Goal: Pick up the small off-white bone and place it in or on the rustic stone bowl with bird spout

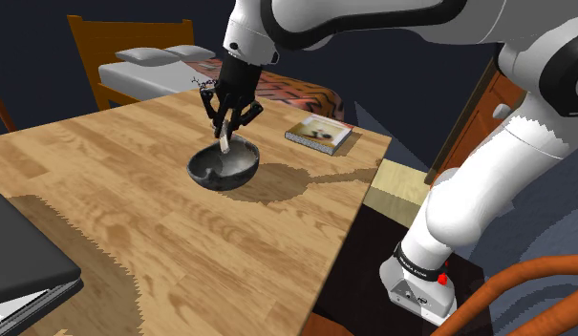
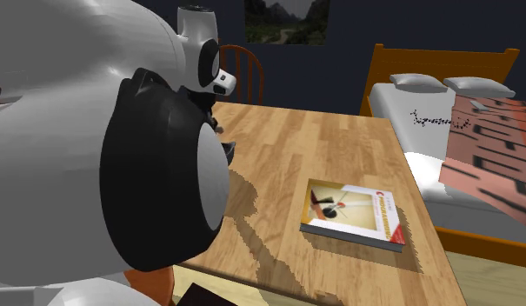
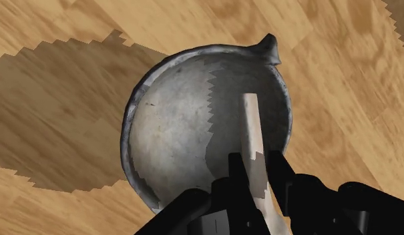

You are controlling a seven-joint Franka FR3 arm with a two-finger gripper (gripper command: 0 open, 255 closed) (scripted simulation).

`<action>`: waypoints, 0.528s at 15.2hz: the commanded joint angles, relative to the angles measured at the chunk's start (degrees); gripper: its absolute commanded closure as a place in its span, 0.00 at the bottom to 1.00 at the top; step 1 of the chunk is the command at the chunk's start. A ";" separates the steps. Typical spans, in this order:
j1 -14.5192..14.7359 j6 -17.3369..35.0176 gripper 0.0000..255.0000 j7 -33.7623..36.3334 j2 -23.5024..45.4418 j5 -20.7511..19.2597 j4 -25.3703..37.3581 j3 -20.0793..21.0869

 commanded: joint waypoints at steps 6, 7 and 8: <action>0.19 4.04 1.00 -0.60 0.01 0.42 -4.04 0.23; 0.19 4.04 1.00 -0.60 0.01 0.42 -4.04 0.23; 0.19 4.04 1.00 -0.60 0.01 0.42 -4.03 0.23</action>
